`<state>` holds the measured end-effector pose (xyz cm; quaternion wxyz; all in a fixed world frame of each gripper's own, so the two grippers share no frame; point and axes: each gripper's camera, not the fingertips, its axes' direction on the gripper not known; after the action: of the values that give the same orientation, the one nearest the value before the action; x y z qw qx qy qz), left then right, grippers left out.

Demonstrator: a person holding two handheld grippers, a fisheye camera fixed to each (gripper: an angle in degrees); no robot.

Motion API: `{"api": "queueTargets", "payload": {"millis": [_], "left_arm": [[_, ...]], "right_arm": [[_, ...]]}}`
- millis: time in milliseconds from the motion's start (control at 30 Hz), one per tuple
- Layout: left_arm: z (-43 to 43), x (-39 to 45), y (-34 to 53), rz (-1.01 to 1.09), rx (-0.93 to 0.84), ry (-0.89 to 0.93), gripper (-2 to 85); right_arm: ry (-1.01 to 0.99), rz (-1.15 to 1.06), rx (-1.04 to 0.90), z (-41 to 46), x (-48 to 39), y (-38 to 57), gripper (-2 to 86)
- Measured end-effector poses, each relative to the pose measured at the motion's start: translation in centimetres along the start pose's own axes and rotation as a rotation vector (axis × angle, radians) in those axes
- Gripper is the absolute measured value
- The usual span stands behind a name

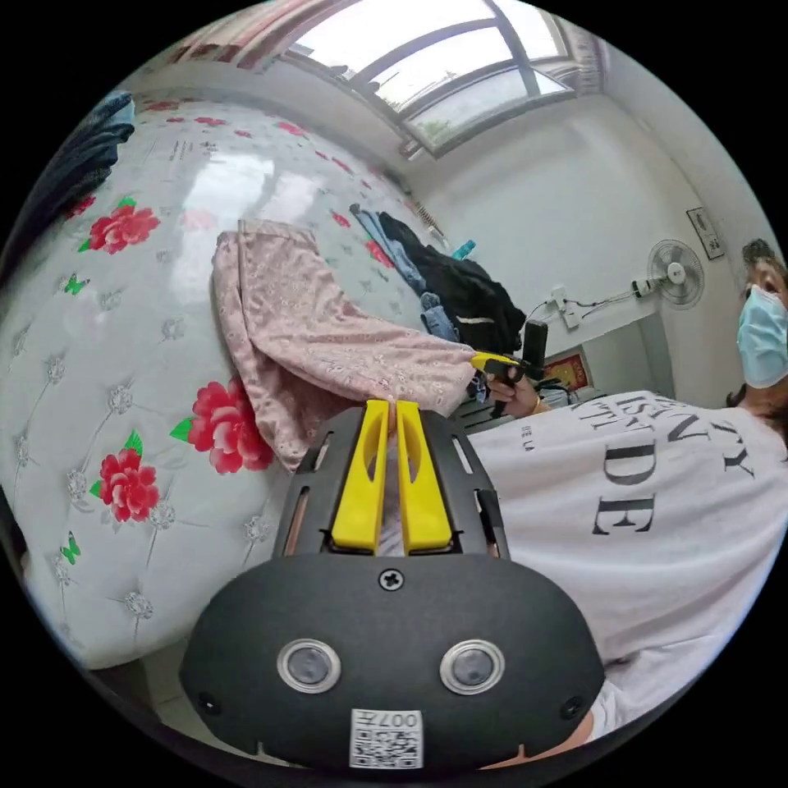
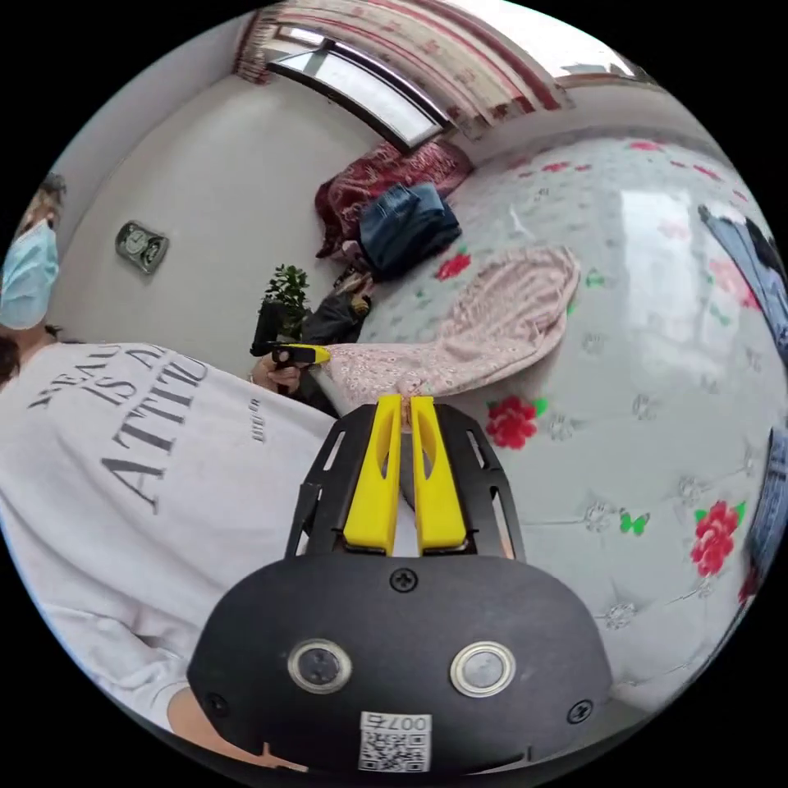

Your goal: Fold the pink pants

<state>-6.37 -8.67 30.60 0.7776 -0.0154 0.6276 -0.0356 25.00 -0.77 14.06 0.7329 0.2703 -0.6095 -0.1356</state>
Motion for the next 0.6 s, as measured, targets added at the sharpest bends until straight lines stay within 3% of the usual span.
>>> {"api": "queueTargets", "payload": {"millis": [133,233,500,600], "left_arm": [[-7.2,8.3,-3.4,0.235,0.122,0.063,-0.8],[-9.0,9.8,-5.6,0.267,0.108,0.048,-0.8],[-8.2,1.0,-15.3,0.027,0.111,0.241,-0.9],[-11.2,2.9,-20.5,0.092,0.192,0.200,-0.9]], "right_arm": [[0.023,-0.260,0.076,-7.2,-9.2,-4.0,-0.1],[0.001,-0.264,0.042,-8.6,-10.6,-6.0,-0.1],[-0.047,-0.114,0.031,-7.3,-3.4,-13.5,-0.2],[-0.009,-0.110,0.113,-9.3,-2.8,-17.6,-0.2]]}}
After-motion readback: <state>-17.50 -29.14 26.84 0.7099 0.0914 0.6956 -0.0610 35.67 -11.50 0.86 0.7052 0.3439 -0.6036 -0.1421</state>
